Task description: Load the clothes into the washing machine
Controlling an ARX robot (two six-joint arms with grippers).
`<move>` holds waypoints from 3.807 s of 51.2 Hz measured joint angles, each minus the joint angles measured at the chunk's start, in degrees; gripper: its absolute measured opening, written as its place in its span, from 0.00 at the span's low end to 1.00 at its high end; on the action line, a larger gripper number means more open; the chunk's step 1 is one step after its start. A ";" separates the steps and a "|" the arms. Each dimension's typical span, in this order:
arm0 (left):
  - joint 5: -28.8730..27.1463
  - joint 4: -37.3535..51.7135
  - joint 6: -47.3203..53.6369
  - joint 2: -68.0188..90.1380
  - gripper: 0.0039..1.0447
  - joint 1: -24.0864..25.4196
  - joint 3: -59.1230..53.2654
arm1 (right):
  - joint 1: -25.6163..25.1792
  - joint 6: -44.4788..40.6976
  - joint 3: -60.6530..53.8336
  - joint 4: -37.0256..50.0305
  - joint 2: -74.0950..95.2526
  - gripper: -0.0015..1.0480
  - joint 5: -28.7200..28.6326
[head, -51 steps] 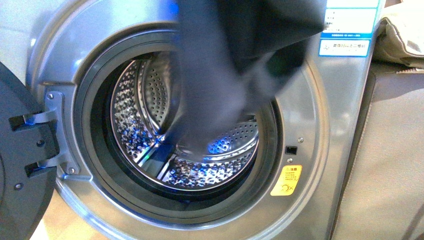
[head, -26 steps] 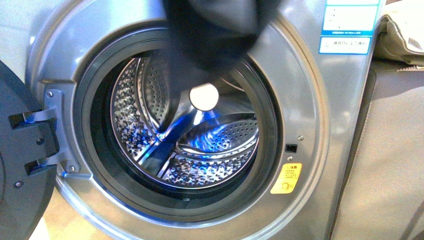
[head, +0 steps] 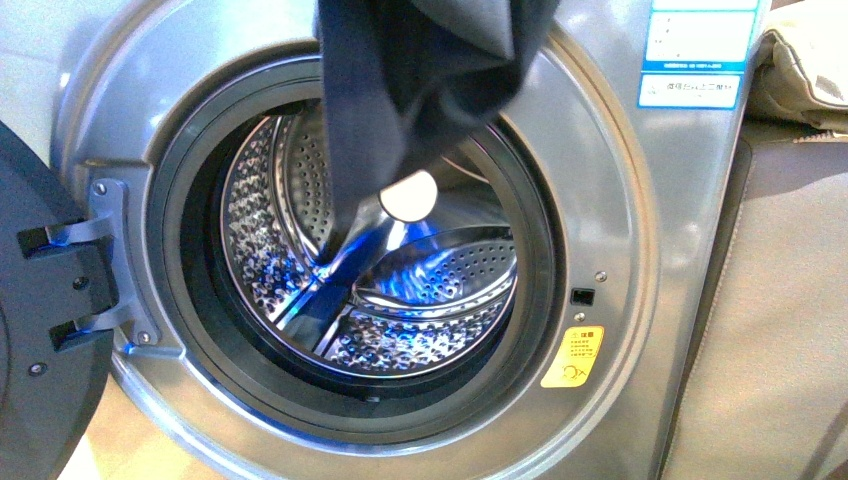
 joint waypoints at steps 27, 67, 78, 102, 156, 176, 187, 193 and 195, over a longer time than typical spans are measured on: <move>2.16 -0.46 -6.01 -2.51 0.12 3.67 -6.75 | 3.80 -4.74 1.53 6.43 0.76 0.93 26.93; 11.89 11.72 -7.82 -9.55 0.12 11.63 -37.13 | -4.55 1.07 -49.16 19.82 -33.18 0.93 38.12; 13.07 16.17 -9.86 -6.38 0.12 13.97 -41.79 | -0.07 -0.70 -59.30 -1.60 -41.83 0.67 50.31; 14.38 23.21 -13.16 7.45 0.12 16.79 -41.64 | -11.26 -1.40 -82.73 4.79 -55.56 0.02 39.26; 17.09 7.15 -11.50 49.11 0.12 23.30 7.45 | -21.66 -1.42 -97.77 -0.44 -75.65 0.02 29.31; 17.49 -6.12 -11.28 60.70 0.12 24.98 31.61 | -21.66 -1.42 -100.21 -0.24 -77.92 0.02 29.27; 16.44 -12.70 -10.27 68.02 0.12 25.70 45.24 | -21.66 -1.42 -100.21 -0.24 -77.92 0.02 29.29; 15.89 -18.47 -10.03 73.61 0.12 26.18 55.30 | -21.66 -1.42 -100.21 -0.24 -77.92 0.02 29.29; 15.47 -20.68 -10.01 75.60 0.12 26.34 58.90 | -21.66 -1.42 -100.21 -0.24 -77.92 0.02 29.29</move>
